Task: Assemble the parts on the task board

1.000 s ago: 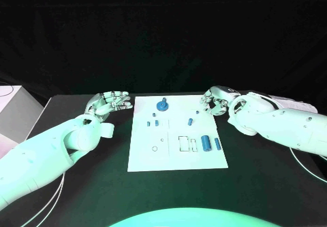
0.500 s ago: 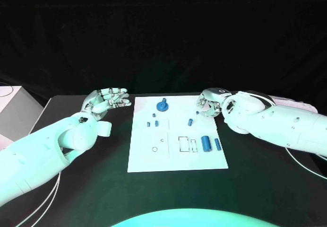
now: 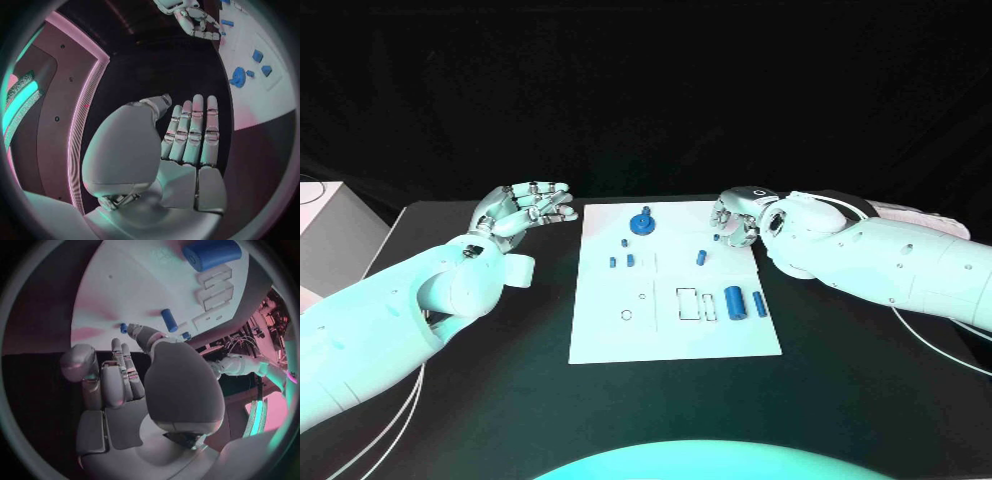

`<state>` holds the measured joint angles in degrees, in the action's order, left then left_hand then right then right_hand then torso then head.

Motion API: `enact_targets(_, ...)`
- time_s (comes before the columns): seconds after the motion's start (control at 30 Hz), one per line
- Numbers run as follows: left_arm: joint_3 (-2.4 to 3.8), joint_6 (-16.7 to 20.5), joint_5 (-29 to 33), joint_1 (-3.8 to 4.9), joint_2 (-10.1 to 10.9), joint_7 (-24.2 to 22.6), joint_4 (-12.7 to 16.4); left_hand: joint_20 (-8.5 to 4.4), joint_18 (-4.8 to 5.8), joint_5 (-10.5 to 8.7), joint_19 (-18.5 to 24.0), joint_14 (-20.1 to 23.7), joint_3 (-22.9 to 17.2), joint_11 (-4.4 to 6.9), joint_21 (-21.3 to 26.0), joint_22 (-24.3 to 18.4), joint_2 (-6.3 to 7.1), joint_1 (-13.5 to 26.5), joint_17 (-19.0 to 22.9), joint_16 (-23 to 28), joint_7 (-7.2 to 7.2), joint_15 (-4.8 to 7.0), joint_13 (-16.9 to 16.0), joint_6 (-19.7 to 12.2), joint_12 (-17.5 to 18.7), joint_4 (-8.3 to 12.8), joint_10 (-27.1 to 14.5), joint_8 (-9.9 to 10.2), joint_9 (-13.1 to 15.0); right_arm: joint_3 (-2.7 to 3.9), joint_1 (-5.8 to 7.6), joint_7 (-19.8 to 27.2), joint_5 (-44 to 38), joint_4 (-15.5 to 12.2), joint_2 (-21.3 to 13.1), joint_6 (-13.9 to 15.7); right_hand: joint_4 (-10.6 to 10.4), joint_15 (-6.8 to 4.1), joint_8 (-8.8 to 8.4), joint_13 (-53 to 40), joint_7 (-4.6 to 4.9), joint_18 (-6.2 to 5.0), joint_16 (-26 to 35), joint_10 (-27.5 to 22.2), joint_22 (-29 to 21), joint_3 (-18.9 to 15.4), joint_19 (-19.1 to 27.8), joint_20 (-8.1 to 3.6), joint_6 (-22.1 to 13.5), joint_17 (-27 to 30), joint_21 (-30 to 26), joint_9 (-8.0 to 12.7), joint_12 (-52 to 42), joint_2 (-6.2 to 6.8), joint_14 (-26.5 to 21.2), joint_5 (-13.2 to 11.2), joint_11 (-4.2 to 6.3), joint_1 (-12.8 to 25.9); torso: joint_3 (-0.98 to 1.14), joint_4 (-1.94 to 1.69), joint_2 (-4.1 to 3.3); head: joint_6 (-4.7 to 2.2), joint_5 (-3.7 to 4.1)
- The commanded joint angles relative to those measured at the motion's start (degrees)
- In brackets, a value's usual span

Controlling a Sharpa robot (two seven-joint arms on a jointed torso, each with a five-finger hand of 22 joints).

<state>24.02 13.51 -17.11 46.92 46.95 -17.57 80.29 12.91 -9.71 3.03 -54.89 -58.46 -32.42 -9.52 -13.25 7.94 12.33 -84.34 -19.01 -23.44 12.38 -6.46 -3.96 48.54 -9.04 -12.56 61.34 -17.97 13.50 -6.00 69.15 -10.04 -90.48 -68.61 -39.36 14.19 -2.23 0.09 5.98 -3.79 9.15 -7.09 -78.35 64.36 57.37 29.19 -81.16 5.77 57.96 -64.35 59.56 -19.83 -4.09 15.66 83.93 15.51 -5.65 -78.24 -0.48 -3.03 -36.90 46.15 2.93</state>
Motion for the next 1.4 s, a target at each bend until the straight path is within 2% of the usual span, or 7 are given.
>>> enact_targets(0.03, 0.08, 0.0, -0.4, 0.13, 0.0, -0.6, 0.3, 0.02, -0.71, 0.05, -0.4, 0.2, 0.0, 0.01, -0.3, -0.1, 0.11, -0.3, -0.1, -0.3, 1.04, 0.11, 0.0, -0.1, -0.3, 0.2, 0.1, -0.3, 0.0, -0.12, -0.02, 0.2, -0.7, 0.5, 0.3, -2.2, -0.3, 0.2, 0.38, -0.1, -0.26, 0.39, -0.3, 0.3, 0.1, 0.2, -0.4, 0.01, 0.3, -0.1, 0.3, 0.1, -0.3, -0.73, 1.5, 0.2, 0.21, -0.1, 0.0, 0.06, -0.02, 0.15, 0.0)
enact_targets(0.37, 0.12, 0.0, -0.4, 0.2, 0.2, -0.6, 0.7, 0.02, -0.7, 0.05, -0.4, 0.3, 0.0, 0.0, -0.3, -0.1, 0.11, -0.3, -0.1, -0.4, 1.05, 0.09, 0.0, -0.2, -0.3, 0.1, 0.1, -0.3, 0.0, -0.33, -0.23, 0.6, -0.4, 1.1, 1.0, -2.5, -0.7, 0.08, 0.91, -0.1, -0.18, 0.43, -0.5, 1.4, 0.4, 1.5, -0.5, -0.1, 1.2, -0.2, 0.6, 0.0, -0.8, -1.16, 1.5, 0.3, 0.29, -0.4, 0.02, -0.02, -0.06, 0.54, -0.02)
enact_targets(0.93, 0.14, -0.1, -0.4, 0.27, 0.4, -0.4, 1.0, 0.02, -0.7, 0.05, -0.4, 0.3, 0.0, 0.0, -0.3, -0.1, 0.11, -0.3, -0.1, -0.4, 1.05, 0.09, 0.0, -0.2, -0.3, 0.1, 0.1, -0.3, 0.0, -0.45, -1.0, 0.9, 0.1, 2.2, 2.1, -1.6, -1.1, -0.21, 1.85, -0.1, -0.34, 0.53, -0.8, 3.1, 1.2, 4.3, -0.8, -0.37, 2.6, -0.4, 1.2, -0.2, -1.2, -2.26, 1.5, -0.4, 0.64, -0.7, 0.0, 0.05, 0.02, 1.03, -0.29)
enact_targets(1.2, 0.14, -0.1, -0.5, 0.33, 0.5, -0.3, 1.2, 0.02, -0.7, 0.05, -0.4, 0.3, 0.0, 0.0, -0.3, -0.1, 0.11, -0.3, -0.1, -0.4, 1.05, 0.09, 0.0, -0.2, -0.3, 0.1, 0.1, -0.3, 0.0, -0.51, -1.35, 0.6, -0.3, 2.8, 2.6, -1.7, -1.1, -0.22, 1.89, -0.1, -0.33, 0.52, -0.8, 3.1, 1.1, 4.4, -0.7, -0.39, 2.7, -0.3, 1.1, -0.2, -1.2, -2.31, 1.5, -0.4, 0.63, -0.7, 0.01, 0.05, -0.03, 1.14, -0.25)
enact_targets(1.4, 0.14, -0.1, -0.6, 0.38, 0.6, -0.3, 1.4, 0.02, -0.7, 0.05, -0.4, 0.3, 0.0, 0.0, -0.3, -0.1, 0.11, -0.3, -0.1, -0.4, 1.05, 0.09, 0.0, -0.2, -0.3, 0.1, 0.1, -0.3, 0.0, -0.59, -1.7, 0.5, -0.6, 3.3, 3.0, -2.0, -1.2, -0.11, 2.05, 0.0, -0.19, 0.49, -0.7, 2.4, 0.9, 4.6, -0.6, -0.4, 2.8, -0.2, 0.9, -0.3, -0.7, -1.7, 1.4, -0.8, 0.43, -0.2, -0.04, -0.01, -0.02, 1.48, -0.22)
